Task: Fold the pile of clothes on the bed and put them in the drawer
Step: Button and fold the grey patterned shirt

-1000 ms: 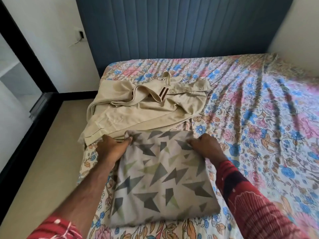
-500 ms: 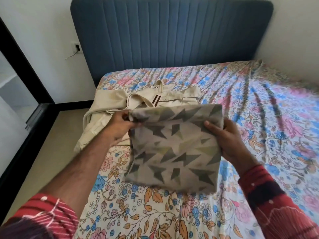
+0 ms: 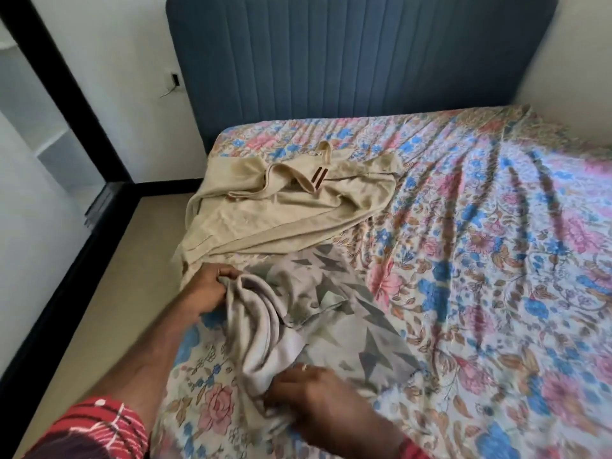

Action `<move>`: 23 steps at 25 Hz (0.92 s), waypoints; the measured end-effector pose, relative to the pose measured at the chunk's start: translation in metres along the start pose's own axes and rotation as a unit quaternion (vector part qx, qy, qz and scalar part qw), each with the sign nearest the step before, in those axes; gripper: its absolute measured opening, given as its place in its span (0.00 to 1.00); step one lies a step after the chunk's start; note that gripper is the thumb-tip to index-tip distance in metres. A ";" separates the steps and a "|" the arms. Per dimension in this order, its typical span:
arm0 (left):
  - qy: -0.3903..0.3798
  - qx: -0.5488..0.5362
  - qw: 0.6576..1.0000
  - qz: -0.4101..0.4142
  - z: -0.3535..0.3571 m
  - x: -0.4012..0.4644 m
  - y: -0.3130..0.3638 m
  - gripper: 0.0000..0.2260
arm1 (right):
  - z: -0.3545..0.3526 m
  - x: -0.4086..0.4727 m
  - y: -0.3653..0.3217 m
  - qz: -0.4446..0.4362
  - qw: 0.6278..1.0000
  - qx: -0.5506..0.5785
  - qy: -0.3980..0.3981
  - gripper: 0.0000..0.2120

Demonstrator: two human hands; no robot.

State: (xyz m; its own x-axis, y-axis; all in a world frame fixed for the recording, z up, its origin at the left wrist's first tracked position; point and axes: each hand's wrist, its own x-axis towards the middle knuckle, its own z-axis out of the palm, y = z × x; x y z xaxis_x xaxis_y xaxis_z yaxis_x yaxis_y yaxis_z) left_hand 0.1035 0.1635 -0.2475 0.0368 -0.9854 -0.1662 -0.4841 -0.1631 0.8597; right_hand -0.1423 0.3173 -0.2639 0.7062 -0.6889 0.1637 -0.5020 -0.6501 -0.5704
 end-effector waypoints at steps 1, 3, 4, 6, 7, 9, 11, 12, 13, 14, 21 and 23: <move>0.029 0.013 0.999 -0.021 -0.004 -0.011 -0.019 0.20 | 0.020 0.003 -0.008 -0.008 0.999 -0.034 -0.032 0.22; 0.109 0.026 0.992 -0.055 -0.010 -0.031 -0.040 0.17 | 0.021 0.010 -0.021 0.002 0.994 -0.038 -0.104 0.18; 0.135 0.043 0.988 -0.061 -0.012 -0.043 -0.047 0.14 | 0.006 0.016 -0.022 0.008 0.990 0.006 -0.142 0.15; 0.129 0.069 0.984 -0.106 -0.011 -0.072 -0.055 0.03 | -0.033 0.036 -0.003 0.025 0.973 0.078 -0.215 0.12; 0.103 0.054 0.983 -0.142 -0.007 -0.088 -0.057 0.08 | -0.052 0.052 0.011 0.024 0.976 0.066 -0.205 0.10; 0.056 0.012 0.976 -0.210 0.003 -0.117 -0.061 0.22 | -0.073 0.092 0.050 0.036 0.990 -0.005 -0.136 0.08; 0.024 -0.039 0.959 -0.279 0.010 -0.144 -0.051 0.31 | -0.078 0.134 0.083 0.055 0.990 -0.086 -0.095 0.11; 0.010 -0.070 0.949 -0.307 0.014 -0.157 -0.046 0.33 | -0.078 0.156 0.096 0.056 0.988 -0.108 -0.095 0.14; 0.000 -0.098 0.940 -0.326 0.018 -0.170 -0.038 0.34 | -0.076 0.175 0.103 0.063 0.985 -0.115 -0.109 0.18; -0.008 -0.122 0.935 -0.333 0.024 -0.183 -0.030 0.33 | -0.074 0.192 0.107 0.071 0.983 -0.113 -0.128 0.22; 0.085 -0.213 0.923 -0.308 0.087 -0.238 -0.008 0.12 | -0.037 0.244 0.102 0.129 0.949 -0.099 -0.272 0.19; 0.142 -0.219 0.917 -0.302 0.100 -0.240 -0.008 0.11 | -0.036 0.241 0.097 0.121 0.940 -0.082 -0.310 0.13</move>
State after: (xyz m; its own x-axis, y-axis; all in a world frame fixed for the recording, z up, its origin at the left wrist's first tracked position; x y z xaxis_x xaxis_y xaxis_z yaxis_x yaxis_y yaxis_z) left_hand 0.0113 0.4057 -0.2623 0.4382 -0.6726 -0.5963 0.0938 -0.6256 0.7745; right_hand -0.0387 0.0768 -0.2502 0.6913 -0.5370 -0.4834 -0.7193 -0.5747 -0.3903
